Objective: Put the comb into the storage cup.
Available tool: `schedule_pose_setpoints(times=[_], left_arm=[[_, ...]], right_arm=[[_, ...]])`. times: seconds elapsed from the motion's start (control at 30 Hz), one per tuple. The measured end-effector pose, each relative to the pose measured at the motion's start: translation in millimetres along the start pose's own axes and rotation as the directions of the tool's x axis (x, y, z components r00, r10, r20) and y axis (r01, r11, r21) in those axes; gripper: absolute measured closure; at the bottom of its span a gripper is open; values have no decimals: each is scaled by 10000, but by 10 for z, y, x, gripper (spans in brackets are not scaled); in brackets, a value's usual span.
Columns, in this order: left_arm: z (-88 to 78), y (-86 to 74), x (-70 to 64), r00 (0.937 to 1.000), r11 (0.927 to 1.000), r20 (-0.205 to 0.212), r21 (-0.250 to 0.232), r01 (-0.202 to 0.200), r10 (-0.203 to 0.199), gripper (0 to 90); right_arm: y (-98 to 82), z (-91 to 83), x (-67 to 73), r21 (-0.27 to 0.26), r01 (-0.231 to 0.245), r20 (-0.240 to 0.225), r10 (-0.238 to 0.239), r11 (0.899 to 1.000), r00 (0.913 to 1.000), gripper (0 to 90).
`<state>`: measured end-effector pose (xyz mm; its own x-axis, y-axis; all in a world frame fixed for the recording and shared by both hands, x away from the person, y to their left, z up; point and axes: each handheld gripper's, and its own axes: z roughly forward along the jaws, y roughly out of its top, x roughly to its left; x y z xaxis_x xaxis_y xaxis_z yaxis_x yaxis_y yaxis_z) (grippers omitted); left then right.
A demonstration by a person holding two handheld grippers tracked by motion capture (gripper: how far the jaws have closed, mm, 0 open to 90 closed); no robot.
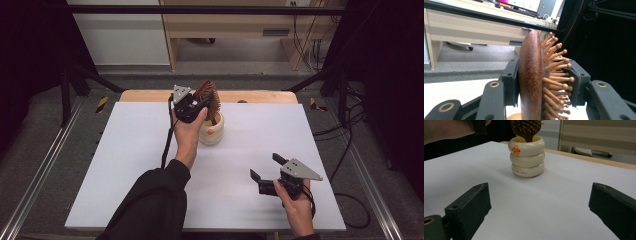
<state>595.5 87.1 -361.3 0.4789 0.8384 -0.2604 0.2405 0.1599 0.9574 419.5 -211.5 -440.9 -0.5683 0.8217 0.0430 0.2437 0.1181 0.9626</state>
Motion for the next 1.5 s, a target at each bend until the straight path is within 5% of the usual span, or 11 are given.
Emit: schedule_pose_setpoints(times=[1.5], left_arm=[[-7,5,72,9997,9998,161,80,194,-195,508]], right_arm=[[-4,7,6,33,11,13,-11,10000,10000,39]])
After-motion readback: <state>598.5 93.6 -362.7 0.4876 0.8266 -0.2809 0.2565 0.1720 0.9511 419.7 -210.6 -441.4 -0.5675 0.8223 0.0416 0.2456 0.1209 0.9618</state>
